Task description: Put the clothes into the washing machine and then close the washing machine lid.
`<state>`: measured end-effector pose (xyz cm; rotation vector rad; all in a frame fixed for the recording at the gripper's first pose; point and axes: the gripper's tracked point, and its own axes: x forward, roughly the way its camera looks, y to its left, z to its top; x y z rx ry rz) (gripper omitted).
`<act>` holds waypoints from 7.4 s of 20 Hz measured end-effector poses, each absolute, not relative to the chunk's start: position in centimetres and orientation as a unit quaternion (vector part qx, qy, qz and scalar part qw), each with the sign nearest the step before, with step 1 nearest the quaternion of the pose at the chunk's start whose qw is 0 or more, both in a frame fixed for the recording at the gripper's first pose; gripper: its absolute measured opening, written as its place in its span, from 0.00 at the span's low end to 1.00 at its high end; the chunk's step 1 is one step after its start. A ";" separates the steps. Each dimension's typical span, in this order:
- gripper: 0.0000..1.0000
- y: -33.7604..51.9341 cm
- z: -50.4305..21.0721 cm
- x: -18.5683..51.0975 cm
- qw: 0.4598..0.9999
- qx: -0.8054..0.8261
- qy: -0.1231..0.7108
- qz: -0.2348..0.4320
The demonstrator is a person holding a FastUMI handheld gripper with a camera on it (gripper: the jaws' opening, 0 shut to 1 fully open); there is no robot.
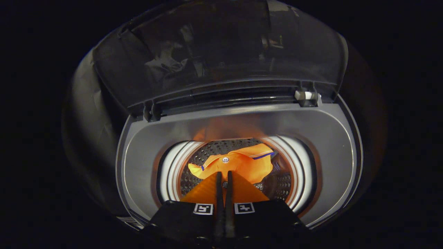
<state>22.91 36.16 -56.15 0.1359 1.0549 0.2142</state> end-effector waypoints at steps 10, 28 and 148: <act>0.82 35.6 -55.9 23.1 0.861 0.045 0.498 0.096; 0.99 34.8 -46.6 22.9 0.899 0.029 0.423 0.104; 0.98 4.0 -2.8 4.1 0.999 0.035 0.006 0.038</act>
